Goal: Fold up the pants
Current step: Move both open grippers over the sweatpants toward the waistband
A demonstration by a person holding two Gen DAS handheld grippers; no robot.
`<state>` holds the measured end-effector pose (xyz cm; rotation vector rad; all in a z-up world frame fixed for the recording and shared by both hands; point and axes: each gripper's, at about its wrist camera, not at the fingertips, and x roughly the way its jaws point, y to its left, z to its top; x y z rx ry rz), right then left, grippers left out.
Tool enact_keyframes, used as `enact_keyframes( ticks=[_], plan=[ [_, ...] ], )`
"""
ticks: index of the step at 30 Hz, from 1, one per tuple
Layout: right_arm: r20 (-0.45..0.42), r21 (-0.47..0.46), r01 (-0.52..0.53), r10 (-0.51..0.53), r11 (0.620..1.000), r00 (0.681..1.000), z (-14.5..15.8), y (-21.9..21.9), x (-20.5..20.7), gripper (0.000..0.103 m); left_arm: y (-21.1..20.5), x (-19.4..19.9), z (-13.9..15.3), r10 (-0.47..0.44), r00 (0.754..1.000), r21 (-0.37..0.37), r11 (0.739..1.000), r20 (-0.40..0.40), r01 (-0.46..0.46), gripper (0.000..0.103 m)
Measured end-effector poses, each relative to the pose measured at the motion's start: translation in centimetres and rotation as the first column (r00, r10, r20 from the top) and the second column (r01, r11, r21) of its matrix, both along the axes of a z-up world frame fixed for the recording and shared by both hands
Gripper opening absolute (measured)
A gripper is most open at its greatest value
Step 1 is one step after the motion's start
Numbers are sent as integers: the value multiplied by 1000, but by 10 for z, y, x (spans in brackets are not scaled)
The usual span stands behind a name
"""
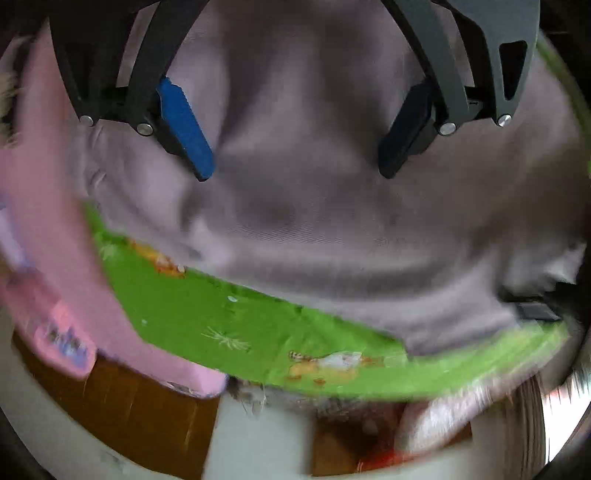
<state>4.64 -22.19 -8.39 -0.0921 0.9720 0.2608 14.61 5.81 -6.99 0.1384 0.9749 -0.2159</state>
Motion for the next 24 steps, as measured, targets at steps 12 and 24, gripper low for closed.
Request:
enact_keyframes(
  ticks=[12,24],
  plan=[
    [39,114,-50,46,992,998,8,-24,-26,85,1,1,0,12,1000,-12,1000,15,-12,102],
    [-32,88,91,-89,992,996,9,-73,35,88,3,-1,2,13,1000,-11,1000,16,-13,102]
  ],
)
